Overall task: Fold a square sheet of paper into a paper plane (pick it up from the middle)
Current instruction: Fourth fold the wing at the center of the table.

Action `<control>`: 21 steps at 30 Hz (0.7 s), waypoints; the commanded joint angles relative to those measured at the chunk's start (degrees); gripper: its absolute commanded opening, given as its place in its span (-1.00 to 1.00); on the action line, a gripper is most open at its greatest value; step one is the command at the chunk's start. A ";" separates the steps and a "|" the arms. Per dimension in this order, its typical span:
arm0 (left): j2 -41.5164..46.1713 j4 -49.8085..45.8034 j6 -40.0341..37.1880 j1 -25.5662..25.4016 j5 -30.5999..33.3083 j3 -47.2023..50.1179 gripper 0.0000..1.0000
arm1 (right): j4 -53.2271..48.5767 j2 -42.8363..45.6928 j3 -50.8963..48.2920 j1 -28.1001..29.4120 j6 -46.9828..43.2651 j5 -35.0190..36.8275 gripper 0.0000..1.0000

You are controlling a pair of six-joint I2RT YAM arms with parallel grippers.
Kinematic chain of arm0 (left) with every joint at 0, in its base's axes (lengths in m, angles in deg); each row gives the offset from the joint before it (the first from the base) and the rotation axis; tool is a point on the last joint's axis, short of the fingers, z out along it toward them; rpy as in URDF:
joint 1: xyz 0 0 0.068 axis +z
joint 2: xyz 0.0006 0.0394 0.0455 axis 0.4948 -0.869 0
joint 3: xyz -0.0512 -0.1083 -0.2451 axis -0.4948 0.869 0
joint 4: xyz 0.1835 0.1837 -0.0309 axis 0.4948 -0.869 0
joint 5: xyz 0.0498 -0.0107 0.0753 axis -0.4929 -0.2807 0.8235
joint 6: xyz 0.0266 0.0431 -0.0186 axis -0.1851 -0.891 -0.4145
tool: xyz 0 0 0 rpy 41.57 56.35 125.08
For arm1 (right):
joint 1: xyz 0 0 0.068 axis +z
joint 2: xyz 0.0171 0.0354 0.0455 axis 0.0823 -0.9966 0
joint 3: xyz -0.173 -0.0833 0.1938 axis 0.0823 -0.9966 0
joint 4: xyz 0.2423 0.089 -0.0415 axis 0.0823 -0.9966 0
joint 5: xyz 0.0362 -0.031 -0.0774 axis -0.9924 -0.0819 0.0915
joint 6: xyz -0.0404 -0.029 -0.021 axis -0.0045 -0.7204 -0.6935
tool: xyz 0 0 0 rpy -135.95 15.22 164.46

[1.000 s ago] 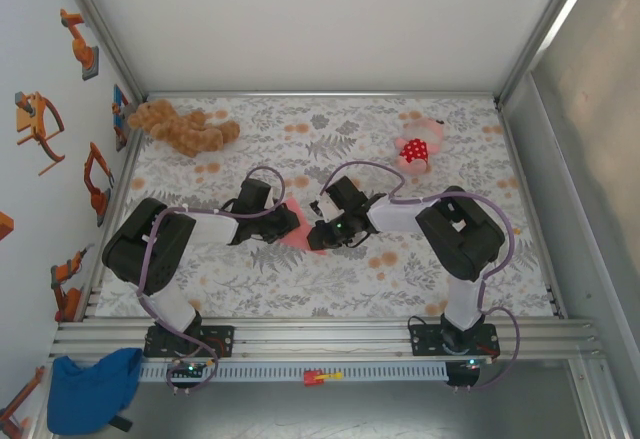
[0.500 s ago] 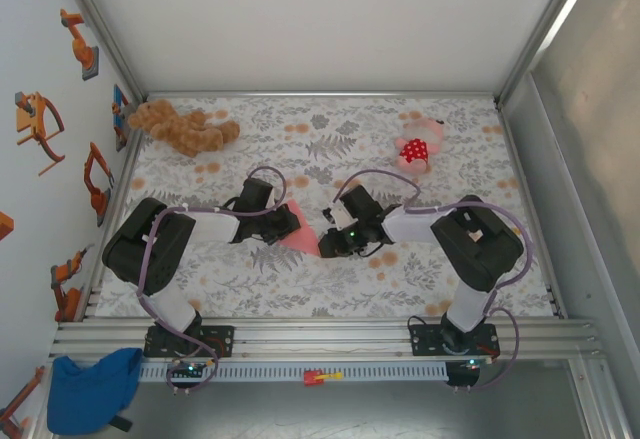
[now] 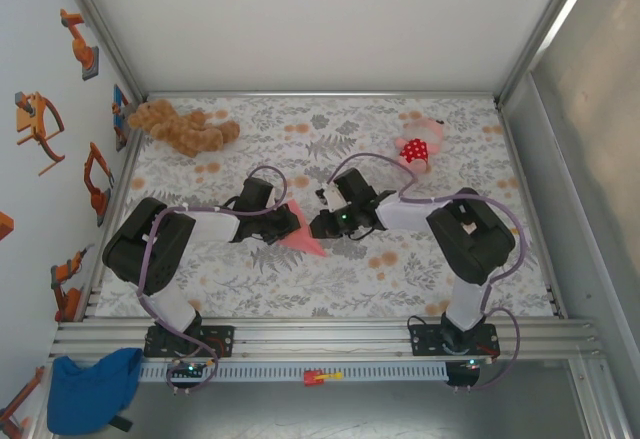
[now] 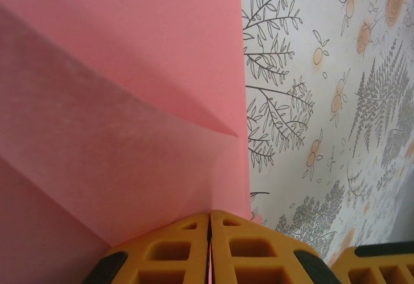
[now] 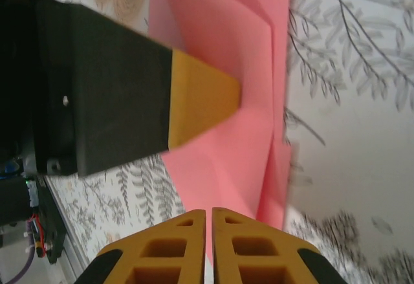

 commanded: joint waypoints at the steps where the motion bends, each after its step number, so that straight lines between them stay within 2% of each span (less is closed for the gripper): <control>1: -1.61 -4.25 -1.32 0.17 1.03 -0.37 -0.81 | -3.58 -2.50 2.80 1.17 -2.18 -0.58 -0.81; 12: -2.18 -6.55 0.19 0.17 2.11 -1.16 -0.81 | -9.60 -5.19 0.95 1.45 -4.77 0.33 -0.89; 21: -2.95 -11.20 0.21 0.26 4.49 -1.92 -0.83 | -14.09 3.02 -8.49 1.46 -6.34 1.20 -0.91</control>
